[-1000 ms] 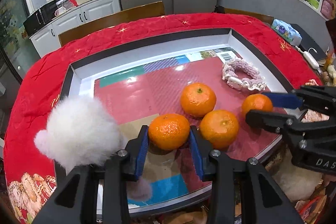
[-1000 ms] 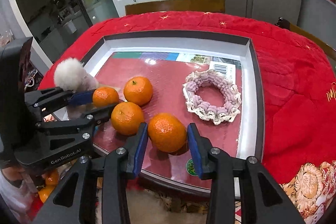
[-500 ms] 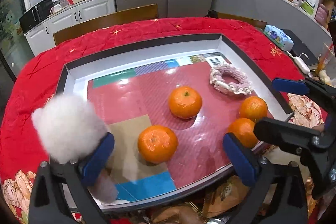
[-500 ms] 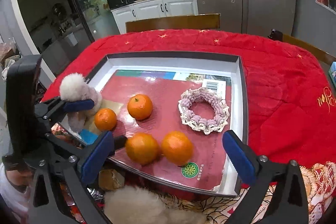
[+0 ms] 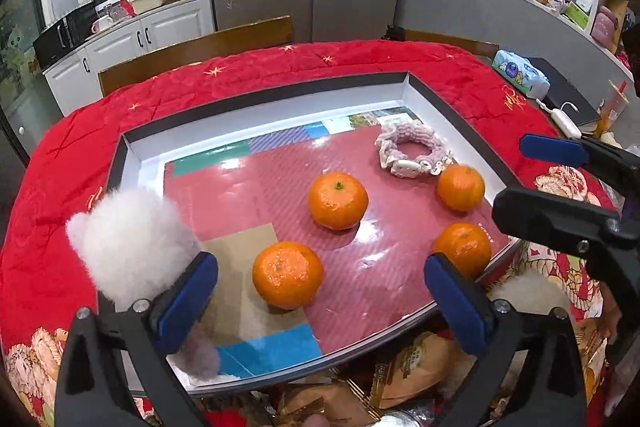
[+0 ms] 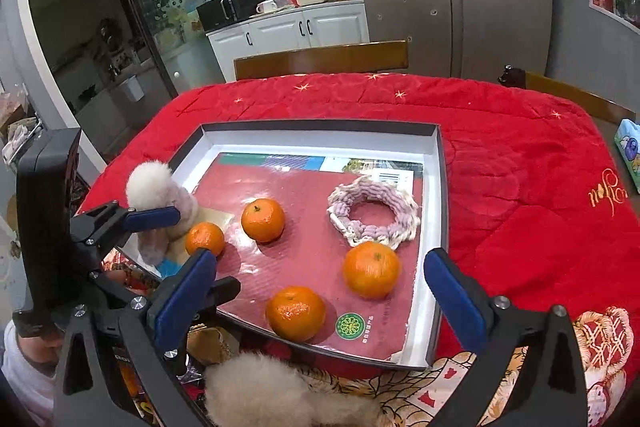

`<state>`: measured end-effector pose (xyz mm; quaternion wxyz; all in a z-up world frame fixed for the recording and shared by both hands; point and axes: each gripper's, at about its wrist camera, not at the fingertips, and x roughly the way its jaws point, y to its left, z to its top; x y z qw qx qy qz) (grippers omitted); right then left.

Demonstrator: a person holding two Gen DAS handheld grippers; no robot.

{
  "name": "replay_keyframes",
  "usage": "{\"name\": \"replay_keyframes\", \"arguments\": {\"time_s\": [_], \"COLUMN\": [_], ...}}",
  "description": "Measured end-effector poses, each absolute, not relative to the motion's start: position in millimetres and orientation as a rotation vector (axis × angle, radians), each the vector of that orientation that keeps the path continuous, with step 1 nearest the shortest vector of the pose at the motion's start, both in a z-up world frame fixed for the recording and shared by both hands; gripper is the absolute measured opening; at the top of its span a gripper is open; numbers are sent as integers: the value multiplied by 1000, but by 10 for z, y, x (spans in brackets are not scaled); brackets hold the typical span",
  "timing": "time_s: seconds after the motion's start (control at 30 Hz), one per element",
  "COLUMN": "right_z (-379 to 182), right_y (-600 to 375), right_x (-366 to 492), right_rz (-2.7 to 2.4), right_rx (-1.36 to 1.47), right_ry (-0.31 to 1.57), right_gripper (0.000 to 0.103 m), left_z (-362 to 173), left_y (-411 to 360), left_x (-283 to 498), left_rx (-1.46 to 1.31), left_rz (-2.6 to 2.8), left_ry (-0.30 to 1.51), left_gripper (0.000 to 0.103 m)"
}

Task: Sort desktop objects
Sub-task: 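Withdraw both open grippers from the tray back toward the pile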

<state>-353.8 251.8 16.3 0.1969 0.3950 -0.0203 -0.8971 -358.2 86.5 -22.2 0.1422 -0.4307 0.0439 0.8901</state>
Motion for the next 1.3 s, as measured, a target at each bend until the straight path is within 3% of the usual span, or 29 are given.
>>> {"name": "replay_keyframes", "arguments": {"time_s": [0.43, 0.9, 1.3], "right_z": [605, 1255, 1300], "right_y": [2513, 2418, 2310], "right_x": [-3235, -2423, -1474], "right_rz": [-2562, -2619, -2636], "right_rx": [1004, 843, 729], "right_ry": [-68, -40, -49], "right_gripper": [103, 103, 103], "left_z": [317, 1079, 1089], "left_y": [823, 569, 444], "left_x": [-3149, -2175, -1162], "left_rx": [-1113, -932, -874], "left_rz": [2650, 2743, 2751], "left_ry": [134, 129, 45], "left_gripper": [103, 103, 103]}}
